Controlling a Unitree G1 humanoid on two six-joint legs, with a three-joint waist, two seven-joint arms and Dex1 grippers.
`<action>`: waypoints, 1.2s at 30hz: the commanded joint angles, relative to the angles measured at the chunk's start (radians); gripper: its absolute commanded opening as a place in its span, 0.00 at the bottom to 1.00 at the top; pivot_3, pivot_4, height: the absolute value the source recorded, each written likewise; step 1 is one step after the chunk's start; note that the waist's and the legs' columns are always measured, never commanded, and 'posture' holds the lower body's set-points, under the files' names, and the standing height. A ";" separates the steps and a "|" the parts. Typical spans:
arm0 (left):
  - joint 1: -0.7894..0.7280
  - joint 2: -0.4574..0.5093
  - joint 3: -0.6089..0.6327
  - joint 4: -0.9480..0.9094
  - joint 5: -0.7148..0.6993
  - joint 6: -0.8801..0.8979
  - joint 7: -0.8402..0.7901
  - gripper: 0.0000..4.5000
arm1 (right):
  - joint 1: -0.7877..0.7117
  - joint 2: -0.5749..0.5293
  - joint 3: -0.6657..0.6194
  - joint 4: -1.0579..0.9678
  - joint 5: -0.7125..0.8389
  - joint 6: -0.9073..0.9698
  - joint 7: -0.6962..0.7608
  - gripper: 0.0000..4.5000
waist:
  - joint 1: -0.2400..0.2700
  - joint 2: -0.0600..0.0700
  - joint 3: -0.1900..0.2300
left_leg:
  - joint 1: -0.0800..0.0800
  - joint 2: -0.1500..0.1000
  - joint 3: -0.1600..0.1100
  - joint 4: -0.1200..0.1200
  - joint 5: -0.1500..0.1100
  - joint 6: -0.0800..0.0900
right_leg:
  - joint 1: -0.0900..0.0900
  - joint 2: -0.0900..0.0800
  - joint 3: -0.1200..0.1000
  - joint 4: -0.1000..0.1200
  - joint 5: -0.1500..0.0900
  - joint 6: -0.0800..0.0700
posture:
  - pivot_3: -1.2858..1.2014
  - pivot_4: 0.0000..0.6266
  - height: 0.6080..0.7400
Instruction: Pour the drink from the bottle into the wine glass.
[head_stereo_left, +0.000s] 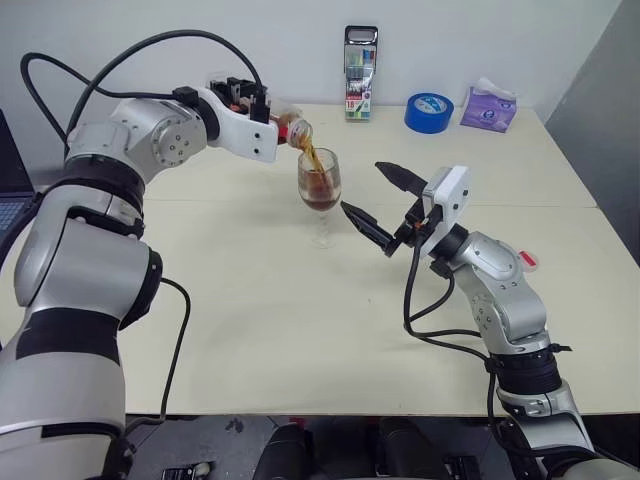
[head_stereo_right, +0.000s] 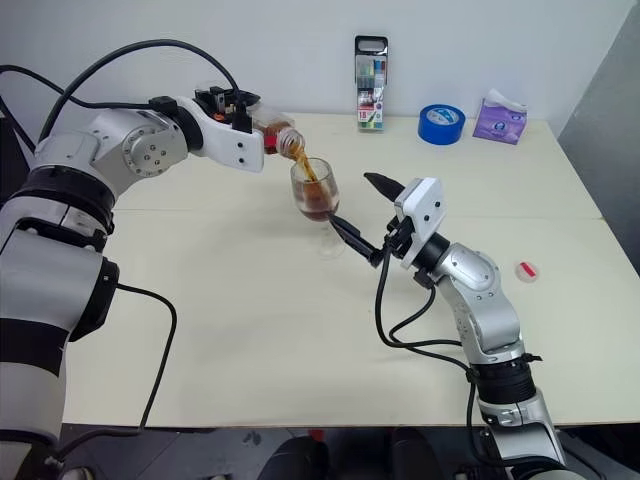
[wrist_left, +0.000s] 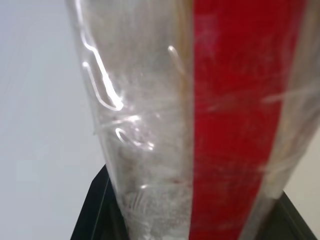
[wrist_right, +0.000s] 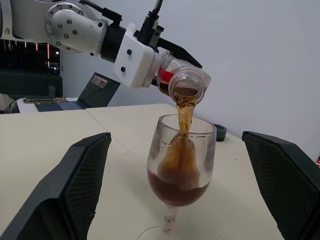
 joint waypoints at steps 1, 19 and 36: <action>-0.048 0.013 0.010 -0.006 -0.013 0.007 0.010 0.37 | -0.012 -0.005 -0.002 -0.023 -0.001 -0.022 0.003 1.00 | 0.000 0.000 0.000 | 0.000 0.000 0.000 0.000 0.000 0.000 | 0.000 0.000 0.000 0.000 0.000 0.000 | 0.52 0.24 1.00; 0.043 -0.064 0.348 -0.045 -0.461 0.102 -0.387 0.37 | -0.030 -0.015 0.004 -0.003 0.002 -0.018 0.019 1.00 | -0.001 0.000 0.000 | 0.000 0.000 0.000 0.004 0.000 0.000 | 0.000 0.000 0.000 0.002 0.000 0.000 | 0.52 0.24 1.00; 0.686 -0.173 0.791 -0.766 -0.903 0.703 -0.177 0.37 | 0.122 -0.121 0.063 -0.124 0.090 0.014 0.233 1.00 | -0.009 0.000 -0.001 | -0.001 0.001 -0.003 0.015 0.000 0.000 | 0.000 0.000 0.004 0.014 0.000 0.000 | 0.52 0.24 1.00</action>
